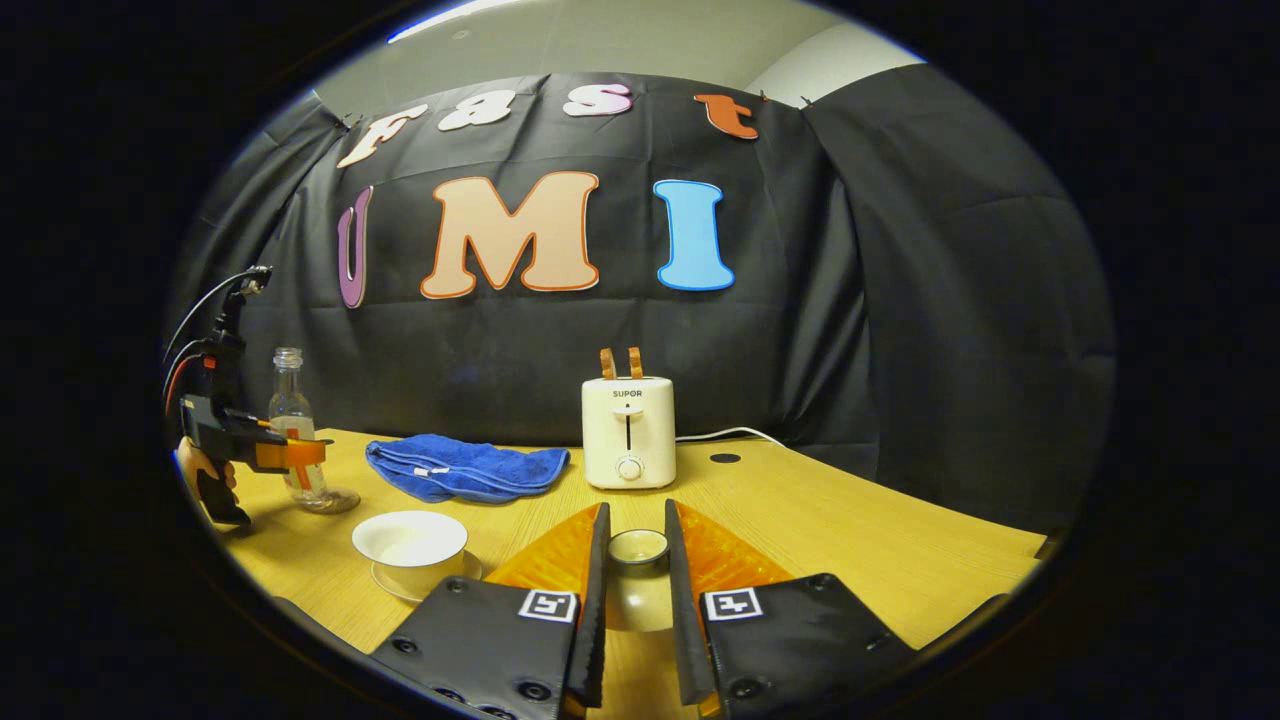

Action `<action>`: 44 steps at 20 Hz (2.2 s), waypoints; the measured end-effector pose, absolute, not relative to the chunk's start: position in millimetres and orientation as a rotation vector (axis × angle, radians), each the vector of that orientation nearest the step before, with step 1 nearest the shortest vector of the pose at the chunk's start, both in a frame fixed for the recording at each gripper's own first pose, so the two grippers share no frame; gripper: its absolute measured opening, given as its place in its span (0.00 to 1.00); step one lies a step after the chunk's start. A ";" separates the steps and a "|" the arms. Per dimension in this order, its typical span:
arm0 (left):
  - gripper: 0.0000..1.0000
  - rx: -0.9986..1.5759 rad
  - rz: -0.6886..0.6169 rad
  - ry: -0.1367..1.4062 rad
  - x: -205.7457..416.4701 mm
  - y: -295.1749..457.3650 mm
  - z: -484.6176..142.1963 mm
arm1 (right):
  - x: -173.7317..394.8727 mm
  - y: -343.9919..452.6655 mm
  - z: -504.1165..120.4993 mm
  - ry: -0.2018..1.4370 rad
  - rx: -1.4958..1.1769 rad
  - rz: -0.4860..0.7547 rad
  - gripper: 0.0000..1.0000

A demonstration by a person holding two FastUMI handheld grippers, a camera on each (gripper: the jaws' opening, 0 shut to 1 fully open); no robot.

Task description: Open the teacup lid with one hand, grasp the water bottle and pour water into the teacup with the other hand; after pouring, place the water bottle on the coaster and then close the teacup lid.

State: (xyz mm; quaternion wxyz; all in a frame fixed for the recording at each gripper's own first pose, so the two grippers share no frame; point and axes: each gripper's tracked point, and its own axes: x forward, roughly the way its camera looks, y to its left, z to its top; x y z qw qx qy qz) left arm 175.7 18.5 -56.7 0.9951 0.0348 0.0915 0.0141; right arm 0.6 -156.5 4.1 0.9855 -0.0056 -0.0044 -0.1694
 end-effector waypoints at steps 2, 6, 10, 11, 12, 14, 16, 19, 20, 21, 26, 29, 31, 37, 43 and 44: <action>0.64 0.028 0.021 0.183 178.9 21.4 -56.8 | 1.0 -156.9 4.0 -0.009 -0.011 -0.342 0.31; 0.65 0.034 0.032 0.196 182.6 22.7 -61.4 | 1.2 -157.1 4.1 -0.009 -0.011 -0.344 0.31; 0.63 0.039 0.026 0.195 188.3 22.2 -63.9 | 0.7 -157.4 4.1 -0.010 -0.012 -0.345 0.32; 0.65 0.031 0.024 0.185 189.6 22.3 -62.4 | 0.8 -157.5 4.2 -0.009 -0.011 -0.346 0.32; 0.67 0.025 0.026 0.184 188.6 23.3 -61.9 | 1.0 -157.9 4.3 -0.010 -0.012 -0.347 0.32; 0.70 0.020 0.029 0.184 188.3 24.4 -62.9 | 0.9 -157.9 4.6 -0.010 -0.012 -0.347 0.31; 0.73 0.029 0.039 0.193 187.3 25.0 -65.2 | 1.4 -158.0 4.1 -0.010 -0.012 -0.347 0.32; 0.84 0.013 0.046 0.172 184.0 26.8 -59.8 | 1.3 -158.1 4.3 -0.010 -0.012 -0.347 0.32; 0.91 0.008 0.052 0.160 181.7 29.0 -56.4 | 1.3 -158.3 4.4 -0.010 -0.012 -0.347 0.31; 0.95 0.003 0.054 0.148 181.4 29.7 -54.3 | 0.9 -158.4 4.6 -0.010 -0.012 -0.347 0.31; 0.97 0.013 0.080 0.104 166.9 33.3 -50.6 | 0.8 -158.3 4.7 -0.010 -0.012 -0.347 0.31; 0.96 0.031 0.081 0.076 158.1 30.0 -49.4 | 0.5 -158.0 4.8 -0.010 -0.012 -0.346 0.31; 0.97 0.054 0.079 0.074 151.4 26.7 -51.1 | 1.1 -157.9 5.1 -0.009 -0.012 -0.346 0.32; 0.96 0.081 0.089 0.021 127.1 24.0 -43.2 | 4.2 -148.8 4.7 -0.008 -0.012 -0.311 0.32; 0.96 0.034 0.125 -0.031 104.0 34.2 -38.1 | 24.2 -106.5 1.2 0.000 -0.006 -0.168 0.32; 0.96 0.021 0.133 -0.033 100.5 37.9 -37.2 | 28.4 -97.7 1.3 0.000 -0.005 -0.135 0.32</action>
